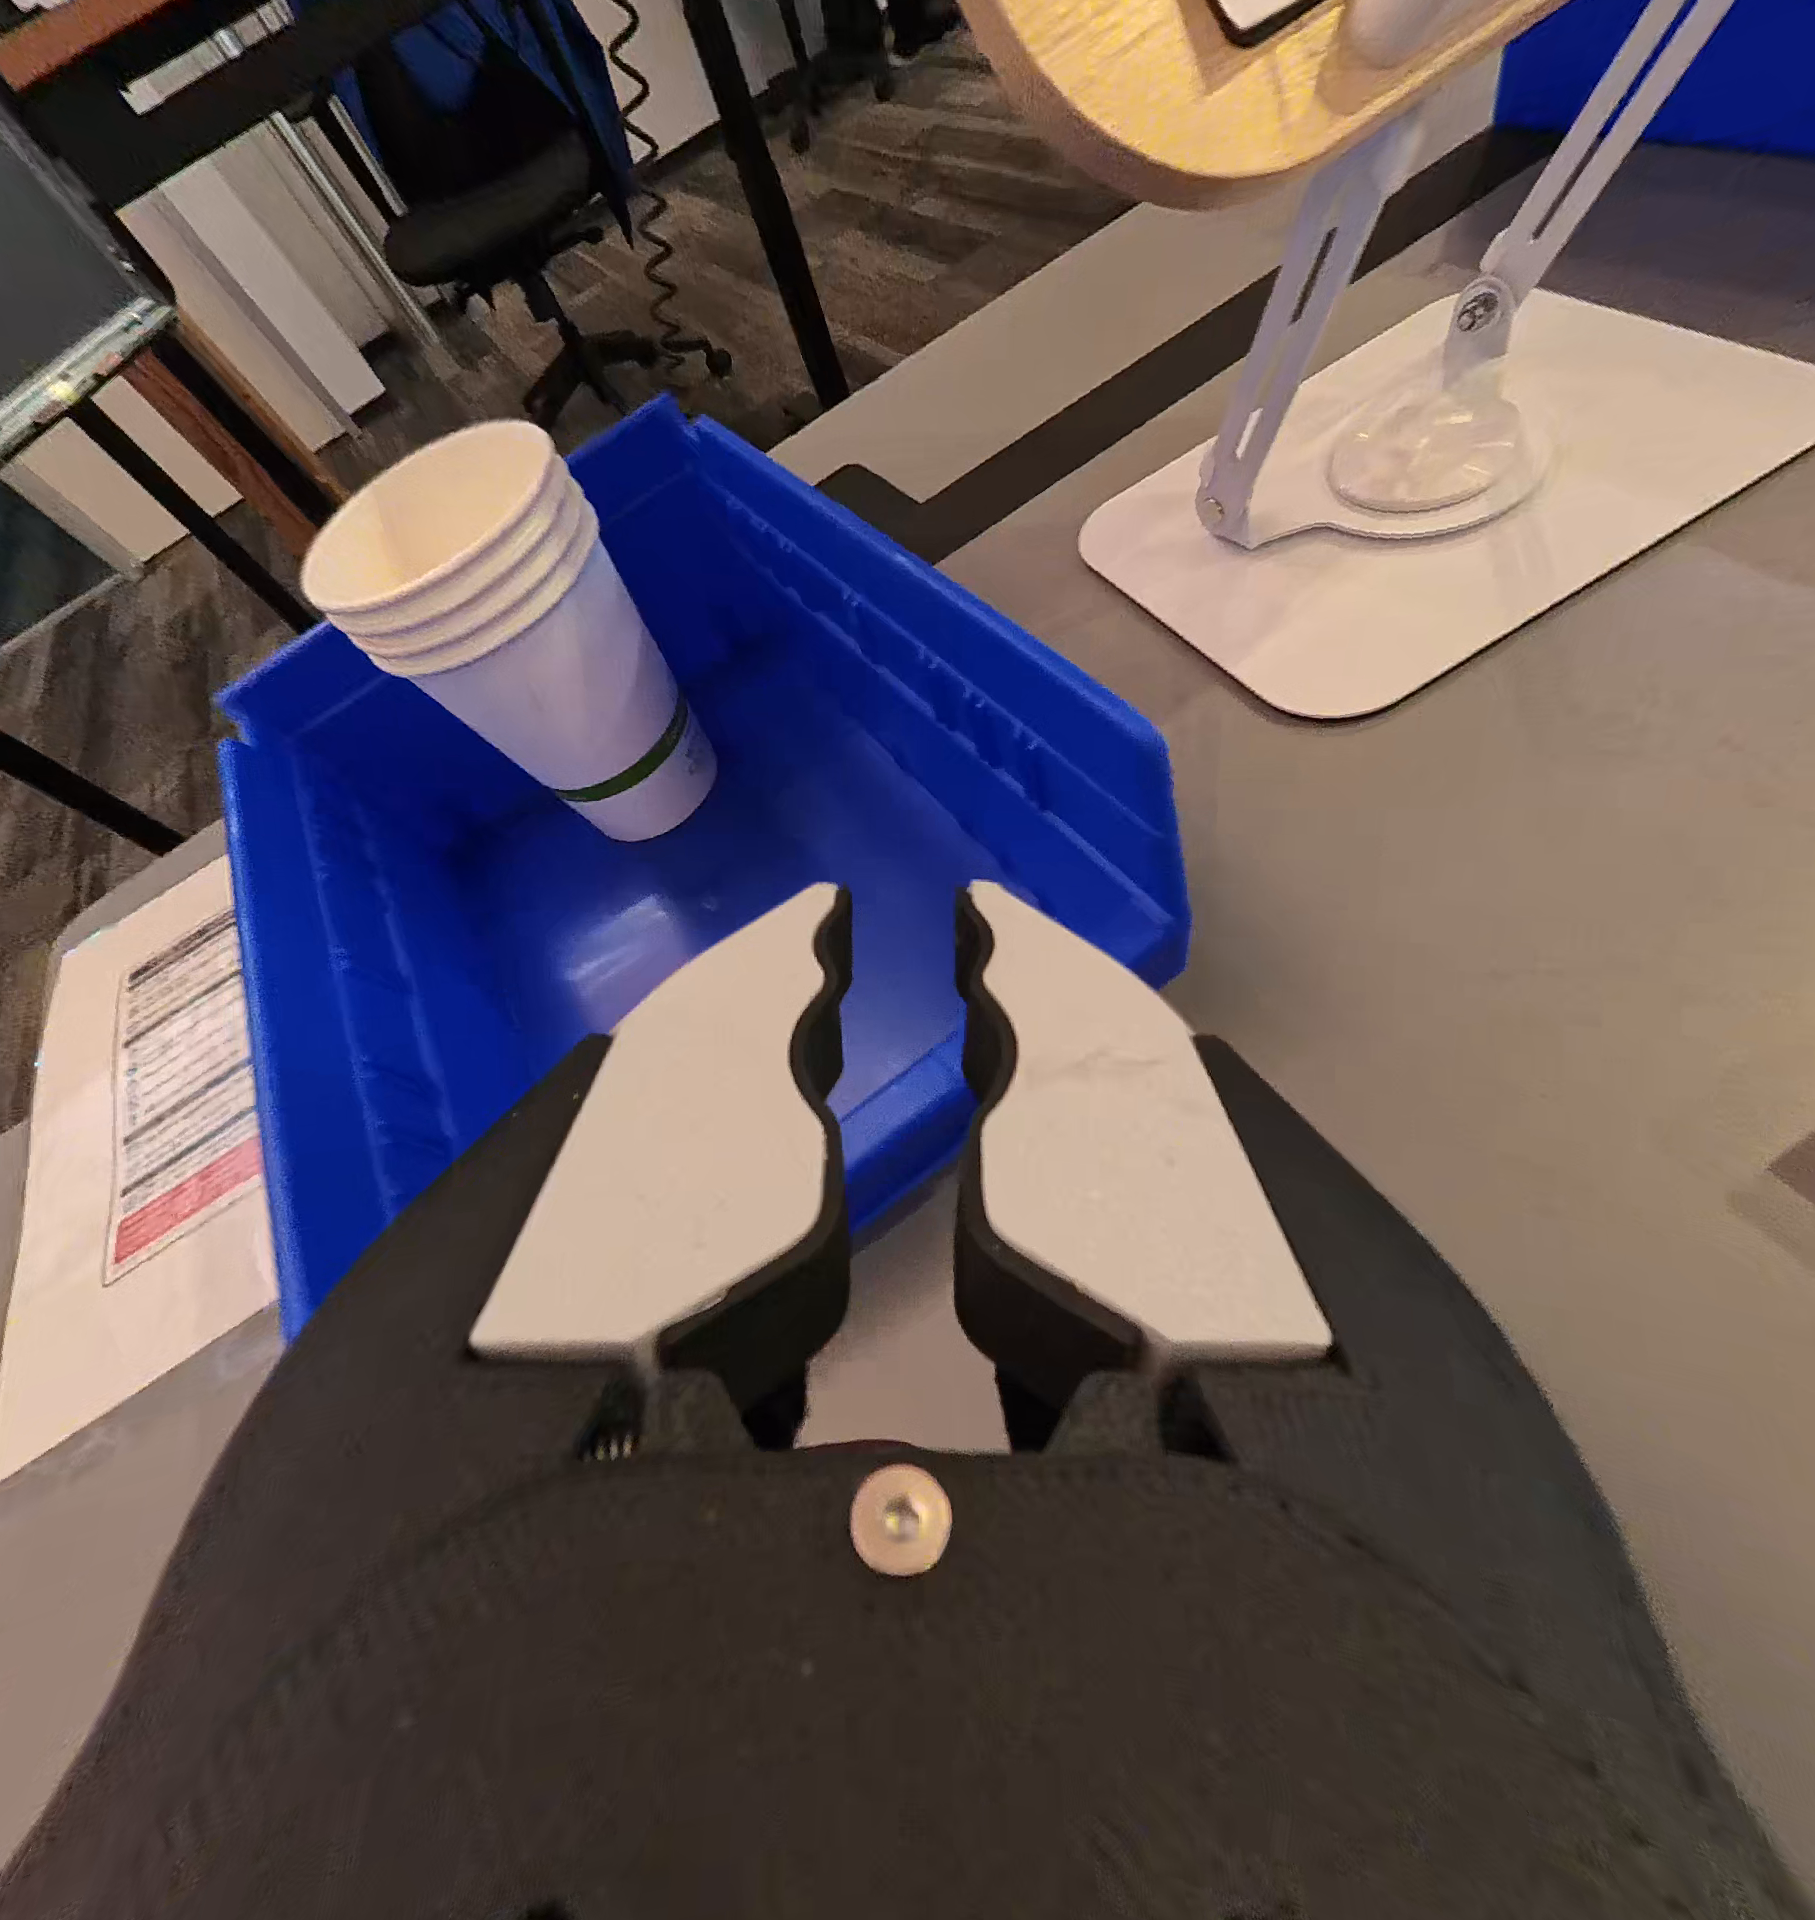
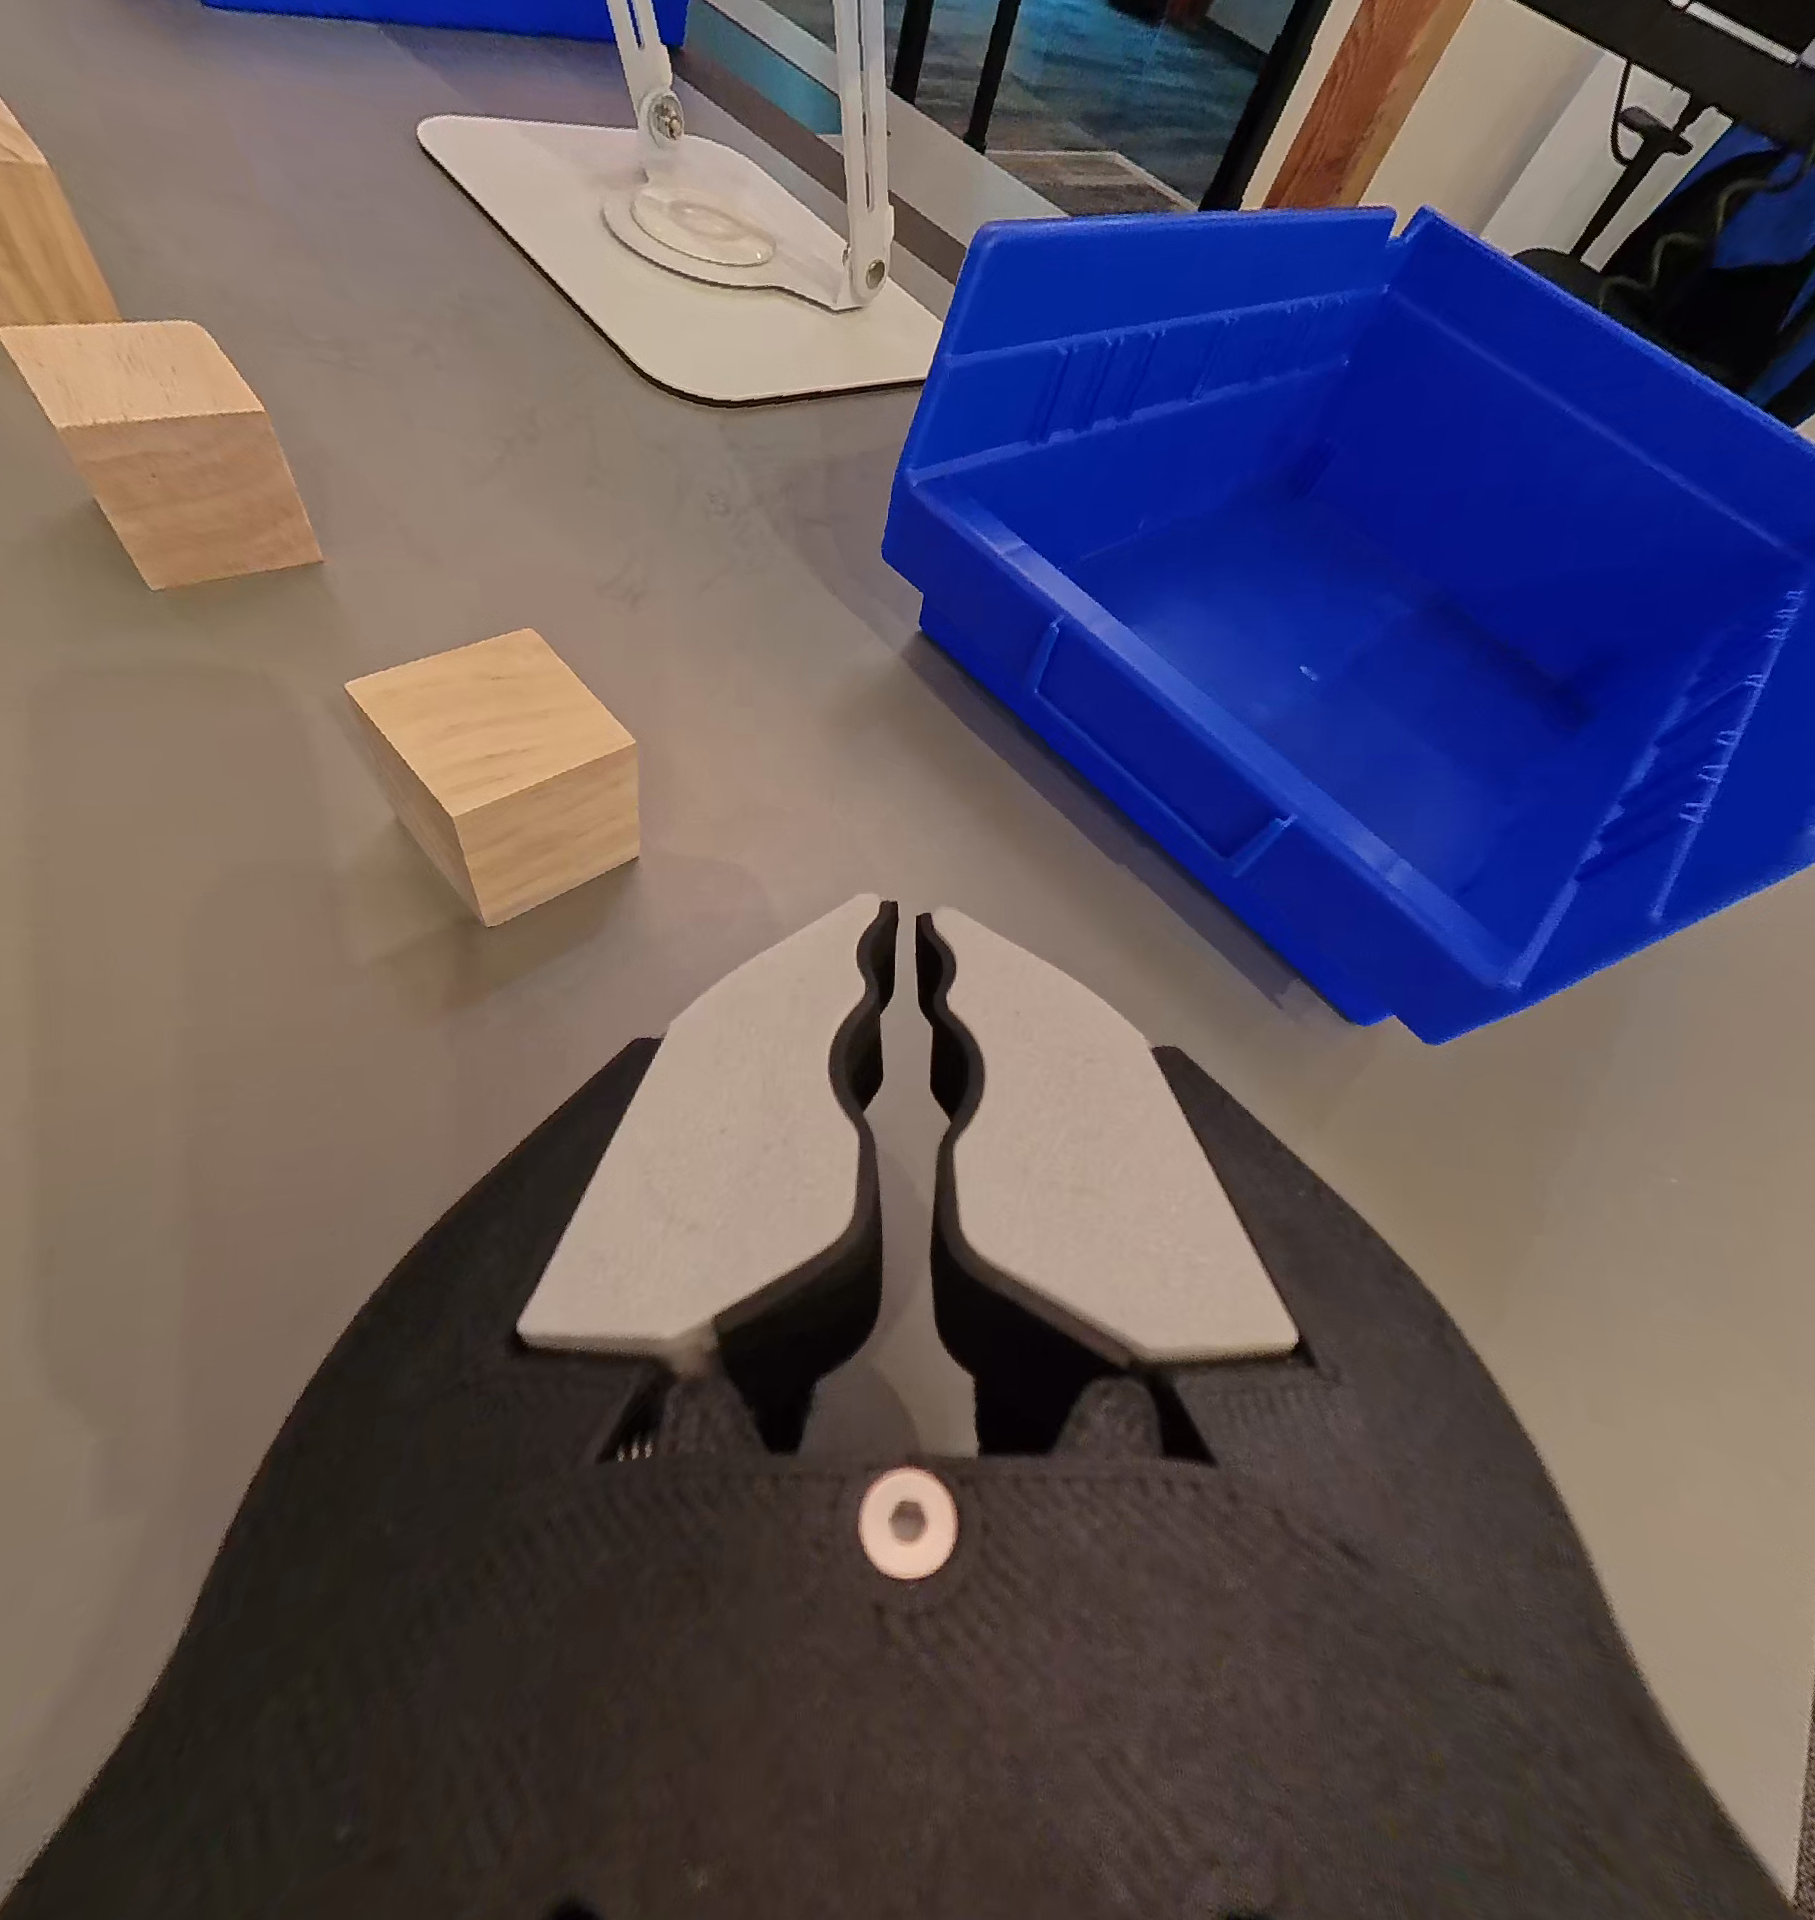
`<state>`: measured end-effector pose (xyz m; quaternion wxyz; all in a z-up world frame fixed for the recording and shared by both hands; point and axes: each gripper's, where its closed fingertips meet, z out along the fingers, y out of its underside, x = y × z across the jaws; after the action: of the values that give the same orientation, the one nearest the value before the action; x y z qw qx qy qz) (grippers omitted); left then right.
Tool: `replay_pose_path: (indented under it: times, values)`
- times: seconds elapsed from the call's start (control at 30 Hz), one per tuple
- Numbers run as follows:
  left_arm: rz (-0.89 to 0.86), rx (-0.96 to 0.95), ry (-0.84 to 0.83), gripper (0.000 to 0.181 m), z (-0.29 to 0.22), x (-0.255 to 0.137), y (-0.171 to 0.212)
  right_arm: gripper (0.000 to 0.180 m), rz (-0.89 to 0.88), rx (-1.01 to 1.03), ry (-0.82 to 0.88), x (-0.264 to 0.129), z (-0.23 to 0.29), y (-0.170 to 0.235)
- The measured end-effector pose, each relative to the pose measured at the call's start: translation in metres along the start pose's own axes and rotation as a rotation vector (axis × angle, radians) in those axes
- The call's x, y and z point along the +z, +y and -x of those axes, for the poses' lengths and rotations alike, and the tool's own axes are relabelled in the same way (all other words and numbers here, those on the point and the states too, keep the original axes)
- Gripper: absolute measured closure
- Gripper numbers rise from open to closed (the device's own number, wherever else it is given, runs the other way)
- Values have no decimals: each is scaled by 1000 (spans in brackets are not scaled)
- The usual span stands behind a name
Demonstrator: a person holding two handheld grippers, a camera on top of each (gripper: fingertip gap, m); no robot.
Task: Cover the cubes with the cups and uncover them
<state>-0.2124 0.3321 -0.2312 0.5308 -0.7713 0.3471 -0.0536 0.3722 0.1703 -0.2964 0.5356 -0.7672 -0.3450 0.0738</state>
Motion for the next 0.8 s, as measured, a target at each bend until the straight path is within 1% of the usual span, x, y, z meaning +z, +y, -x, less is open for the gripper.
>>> replay_pose_path:
  times: [0.3,0.47,0.53,0.6,0.7,0.8]
  values:
    - [-53,96,-143,148,47,4,-30,176,8,3,6,1,-1,1]
    - [-94,137,-265,141,72,10,-45,176,19,-2,12,2,-1,2]
    - [-118,152,-286,141,77,14,-51,176,25,-5,11,2,-1,3]
    - [-134,165,-328,135,86,18,-56,176,30,-6,15,3,-1,4]
    - [-167,165,-346,132,93,26,-64,176,33,-5,21,3,-3,4]
    - [-189,145,-397,110,105,32,-71,176,36,-3,25,3,-3,4]
